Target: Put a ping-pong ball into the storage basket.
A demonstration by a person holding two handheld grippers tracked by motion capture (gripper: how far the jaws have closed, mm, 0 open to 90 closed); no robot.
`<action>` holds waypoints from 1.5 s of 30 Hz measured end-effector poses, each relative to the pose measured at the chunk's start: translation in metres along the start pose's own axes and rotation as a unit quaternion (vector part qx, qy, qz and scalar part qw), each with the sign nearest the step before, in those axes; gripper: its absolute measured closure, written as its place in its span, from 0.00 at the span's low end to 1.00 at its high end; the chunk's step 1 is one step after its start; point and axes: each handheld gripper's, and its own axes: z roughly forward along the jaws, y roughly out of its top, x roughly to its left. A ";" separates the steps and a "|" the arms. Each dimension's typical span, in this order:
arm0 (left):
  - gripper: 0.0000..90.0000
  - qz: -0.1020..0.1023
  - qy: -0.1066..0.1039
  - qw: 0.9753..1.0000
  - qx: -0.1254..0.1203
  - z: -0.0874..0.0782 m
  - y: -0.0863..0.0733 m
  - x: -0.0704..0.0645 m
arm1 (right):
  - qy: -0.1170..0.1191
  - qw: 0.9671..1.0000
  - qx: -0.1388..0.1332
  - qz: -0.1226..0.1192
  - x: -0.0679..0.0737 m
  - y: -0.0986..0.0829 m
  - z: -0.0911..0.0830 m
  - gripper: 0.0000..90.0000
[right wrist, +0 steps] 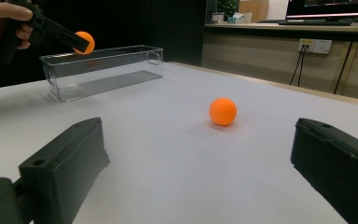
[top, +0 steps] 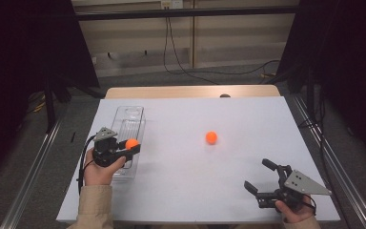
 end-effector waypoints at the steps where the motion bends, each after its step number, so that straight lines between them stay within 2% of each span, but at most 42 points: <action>1: 0.57 0.000 0.000 1.000 0.000 0.000 0.000 0.000 | 0.000 1.000 0.000 0.000 0.000 0.000 0.000 0.03; 45: 0.57 -0.012 0.025 1.000 -0.010 -0.007 -0.005 0.015 | 0.001 1.000 0.000 0.000 0.000 0.000 0.000 0.03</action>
